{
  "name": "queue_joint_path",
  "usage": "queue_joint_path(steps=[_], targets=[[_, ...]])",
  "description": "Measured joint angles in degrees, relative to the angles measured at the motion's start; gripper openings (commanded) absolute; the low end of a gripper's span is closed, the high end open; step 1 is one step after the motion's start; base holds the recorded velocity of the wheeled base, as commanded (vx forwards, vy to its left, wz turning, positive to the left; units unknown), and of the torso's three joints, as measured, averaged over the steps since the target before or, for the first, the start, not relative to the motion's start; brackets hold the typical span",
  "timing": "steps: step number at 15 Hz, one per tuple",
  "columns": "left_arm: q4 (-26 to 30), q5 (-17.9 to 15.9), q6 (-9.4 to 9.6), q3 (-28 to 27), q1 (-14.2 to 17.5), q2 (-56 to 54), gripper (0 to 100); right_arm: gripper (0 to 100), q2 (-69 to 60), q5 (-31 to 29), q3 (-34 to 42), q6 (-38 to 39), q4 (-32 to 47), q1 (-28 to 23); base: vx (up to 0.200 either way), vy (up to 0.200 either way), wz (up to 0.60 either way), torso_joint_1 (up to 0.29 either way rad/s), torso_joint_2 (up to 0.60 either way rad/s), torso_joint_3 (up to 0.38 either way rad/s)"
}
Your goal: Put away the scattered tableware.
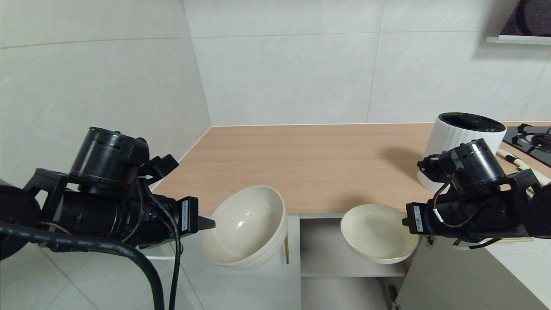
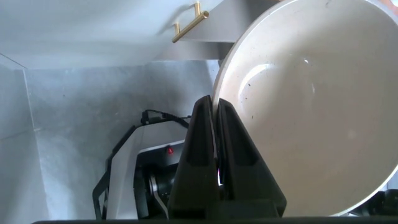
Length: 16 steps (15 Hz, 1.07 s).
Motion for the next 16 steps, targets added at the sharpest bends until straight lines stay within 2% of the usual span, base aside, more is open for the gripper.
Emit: queue_joint_path(steps=[4,16], targets=[[0.0,0.1,0.06,0.0,0.0,0.5,0,0,0.8,-0.2,0.0,0.0,0.0,-0.1,0.000,0.000,0.00,-0.049,0.11,0.061],[0.0,0.1,0.35,0.0,-0.1,1.3,0,0,1.6,-0.4,-0.1,0.0,-0.8,-0.2,0.000,0.000,0.00,-0.199,0.48,0.277]])
